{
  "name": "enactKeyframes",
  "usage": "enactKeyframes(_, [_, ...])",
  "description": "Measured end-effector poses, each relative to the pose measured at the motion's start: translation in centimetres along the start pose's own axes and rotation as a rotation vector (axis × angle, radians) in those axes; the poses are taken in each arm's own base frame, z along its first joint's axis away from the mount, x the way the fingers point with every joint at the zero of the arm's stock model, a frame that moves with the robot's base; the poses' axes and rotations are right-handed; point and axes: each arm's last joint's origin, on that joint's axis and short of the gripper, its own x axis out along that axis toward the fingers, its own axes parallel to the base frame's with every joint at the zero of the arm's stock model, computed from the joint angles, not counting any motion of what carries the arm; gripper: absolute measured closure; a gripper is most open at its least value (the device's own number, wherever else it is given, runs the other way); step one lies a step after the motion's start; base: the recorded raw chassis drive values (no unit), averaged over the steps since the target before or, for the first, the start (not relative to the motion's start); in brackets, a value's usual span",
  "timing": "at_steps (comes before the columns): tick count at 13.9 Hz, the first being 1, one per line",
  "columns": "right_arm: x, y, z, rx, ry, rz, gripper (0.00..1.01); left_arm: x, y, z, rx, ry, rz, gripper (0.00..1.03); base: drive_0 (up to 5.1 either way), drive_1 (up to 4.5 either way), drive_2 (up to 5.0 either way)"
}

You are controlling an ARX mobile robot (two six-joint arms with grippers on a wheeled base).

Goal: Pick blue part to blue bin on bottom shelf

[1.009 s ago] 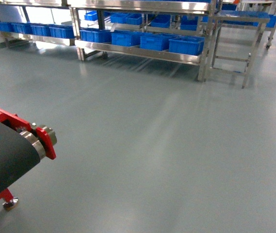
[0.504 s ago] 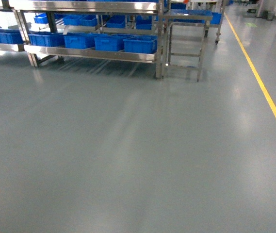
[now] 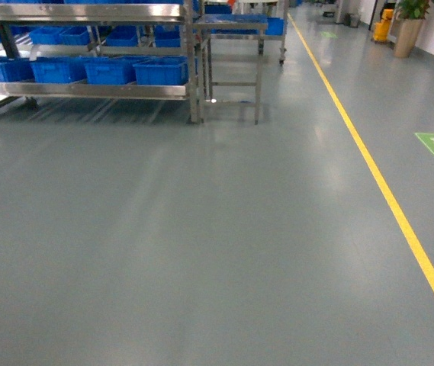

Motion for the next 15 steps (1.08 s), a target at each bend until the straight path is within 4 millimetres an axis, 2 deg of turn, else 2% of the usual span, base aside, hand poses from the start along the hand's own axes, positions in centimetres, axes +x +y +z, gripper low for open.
enactKeyframes(6, [0.00, 0.00, 0.00, 0.000, 0.000, 0.000, 0.03, 0.00, 0.00, 0.00, 0.000, 0.000, 0.000, 0.59, -1.5, -1.54, -1.5])
enactKeyframes(11, [0.00, 0.00, -0.04, 0.000, 0.004, 0.000, 0.03, 0.00, 0.01, 0.00, 0.000, 0.000, 0.001, 0.59, -0.1, -0.07, -0.1])
enactKeyframes(15, [0.00, 0.00, 0.00, 0.000, 0.000, 0.000, 0.03, -0.01, 0.01, 0.02, -0.001, -0.002, 0.001, 0.59, -0.1, 4.05, -4.2])
